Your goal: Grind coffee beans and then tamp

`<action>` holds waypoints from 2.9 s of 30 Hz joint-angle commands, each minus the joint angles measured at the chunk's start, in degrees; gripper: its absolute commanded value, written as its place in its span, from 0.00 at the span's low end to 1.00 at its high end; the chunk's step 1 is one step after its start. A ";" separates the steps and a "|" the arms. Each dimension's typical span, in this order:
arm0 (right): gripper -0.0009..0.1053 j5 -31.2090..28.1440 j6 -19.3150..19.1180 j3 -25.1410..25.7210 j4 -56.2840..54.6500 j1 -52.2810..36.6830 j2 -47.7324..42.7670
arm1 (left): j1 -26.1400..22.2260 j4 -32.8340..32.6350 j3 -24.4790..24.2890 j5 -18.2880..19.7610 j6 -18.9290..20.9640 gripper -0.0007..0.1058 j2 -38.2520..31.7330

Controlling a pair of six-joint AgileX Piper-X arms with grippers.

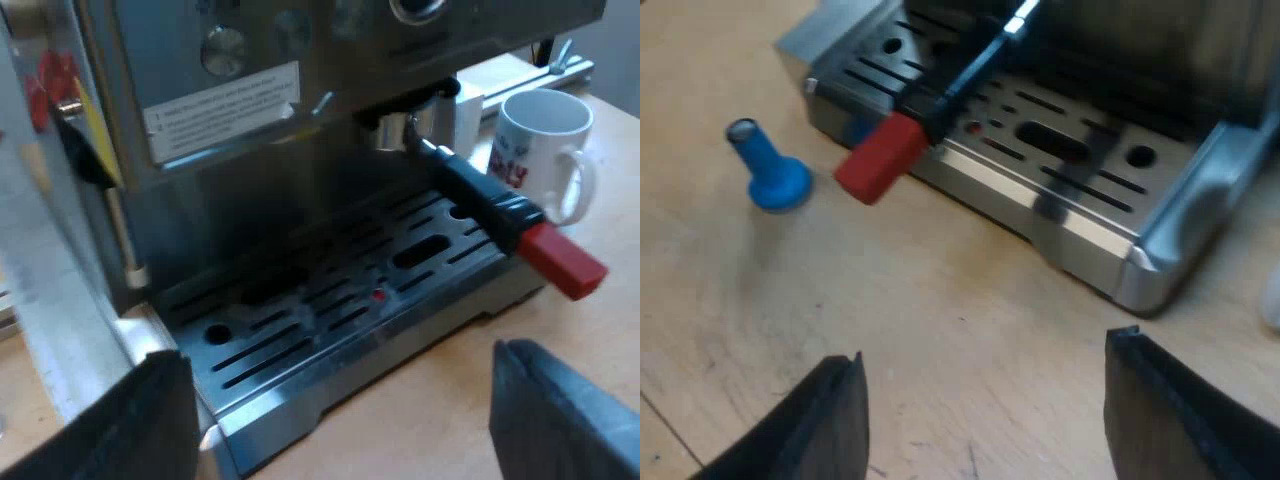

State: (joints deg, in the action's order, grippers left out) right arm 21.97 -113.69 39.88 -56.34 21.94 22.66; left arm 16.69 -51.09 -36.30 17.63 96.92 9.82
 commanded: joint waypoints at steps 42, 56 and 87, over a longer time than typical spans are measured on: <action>0.51 -43.77 24.15 -12.39 34.46 51.95 18.75 | 6.98 16.24 15.18 14.38 -6.64 0.60 5.16; 0.29 -54.59 31.39 -19.77 49.68 58.36 23.04 | 6.98 16.24 15.18 14.74 -6.64 0.60 5.16; 0.29 -77.28 33.78 -19.77 75.85 58.24 48.40 | 6.98 16.24 15.18 18.25 -6.38 0.60 5.16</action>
State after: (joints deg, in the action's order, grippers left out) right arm -53.88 -80.37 20.00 18.71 80.20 70.88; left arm 23.49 -35.60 -21.16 35.19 90.82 15.04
